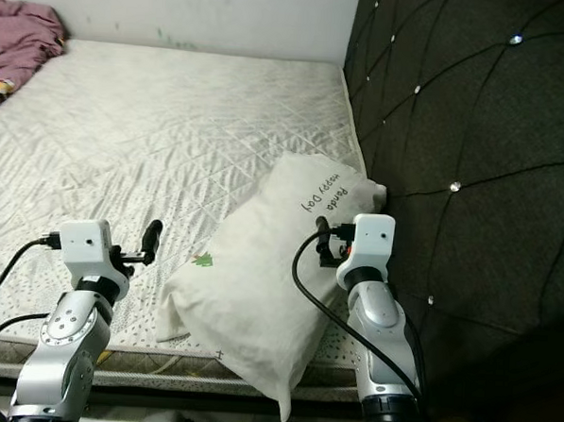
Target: Clean up the room
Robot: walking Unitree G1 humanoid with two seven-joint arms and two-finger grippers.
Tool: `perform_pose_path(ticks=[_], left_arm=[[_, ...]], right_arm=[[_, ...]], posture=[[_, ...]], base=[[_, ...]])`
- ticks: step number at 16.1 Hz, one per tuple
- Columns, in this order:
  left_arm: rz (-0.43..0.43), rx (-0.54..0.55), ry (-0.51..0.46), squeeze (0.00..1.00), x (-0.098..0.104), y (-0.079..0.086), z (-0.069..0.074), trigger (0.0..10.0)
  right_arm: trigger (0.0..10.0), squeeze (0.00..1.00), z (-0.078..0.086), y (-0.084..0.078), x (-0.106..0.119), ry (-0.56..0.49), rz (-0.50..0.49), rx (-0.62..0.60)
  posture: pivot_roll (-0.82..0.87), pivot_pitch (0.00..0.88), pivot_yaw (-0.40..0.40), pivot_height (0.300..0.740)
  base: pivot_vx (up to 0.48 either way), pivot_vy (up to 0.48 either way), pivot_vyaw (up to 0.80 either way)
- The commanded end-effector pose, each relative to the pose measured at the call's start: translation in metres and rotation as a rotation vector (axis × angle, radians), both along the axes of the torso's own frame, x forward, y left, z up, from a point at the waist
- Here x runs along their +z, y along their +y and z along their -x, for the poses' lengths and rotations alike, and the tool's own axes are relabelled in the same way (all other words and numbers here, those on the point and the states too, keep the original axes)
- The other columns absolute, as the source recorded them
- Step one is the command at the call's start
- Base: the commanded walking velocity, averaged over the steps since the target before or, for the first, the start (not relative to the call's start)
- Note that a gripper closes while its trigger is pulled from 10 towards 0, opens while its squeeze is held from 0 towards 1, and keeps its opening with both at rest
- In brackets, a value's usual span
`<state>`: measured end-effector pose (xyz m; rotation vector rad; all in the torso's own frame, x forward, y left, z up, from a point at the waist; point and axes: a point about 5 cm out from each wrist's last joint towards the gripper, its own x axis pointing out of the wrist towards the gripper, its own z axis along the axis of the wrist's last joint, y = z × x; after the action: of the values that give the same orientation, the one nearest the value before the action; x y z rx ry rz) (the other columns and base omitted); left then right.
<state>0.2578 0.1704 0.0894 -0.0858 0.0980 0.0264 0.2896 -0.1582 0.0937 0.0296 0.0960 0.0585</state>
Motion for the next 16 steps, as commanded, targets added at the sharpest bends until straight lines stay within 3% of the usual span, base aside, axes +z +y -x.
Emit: perform_pose_path(ticks=[1, 4, 16], left_arm=[[-0.012, 0.012, 0.006, 0.00, -0.0018, 0.0018, 0.0006, 10.0], [-0.009, 0.018, 0.001, 0.00, -0.0014, 0.0019, 0.0005, 10.0], [0.042, 0.033, -0.012, 0.00, -0.0007, 0.0054, -0.0008, 10.0]], right_arm=[[10.0, 0.00, -0.0009, -0.0017, -0.0005, 0.005, -0.003, -0.001], [10.0, 0.00, -0.0011, -0.0015, -0.0006, 0.005, -0.006, 0.002], [10.0, 0.00, -0.0030, 0.0043, -0.0037, 0.017, 0.019, 0.035]], posture=[[0.01, 0.005, -0.010, 0.668], [0.01, 0.006, -0.012, 0.643], [0.01, 0.012, -0.020, 0.643]], base=[[0.000, 0.000, 0.00], [0.000, 0.000, 0.00], [0.020, 0.000, 0.00]])
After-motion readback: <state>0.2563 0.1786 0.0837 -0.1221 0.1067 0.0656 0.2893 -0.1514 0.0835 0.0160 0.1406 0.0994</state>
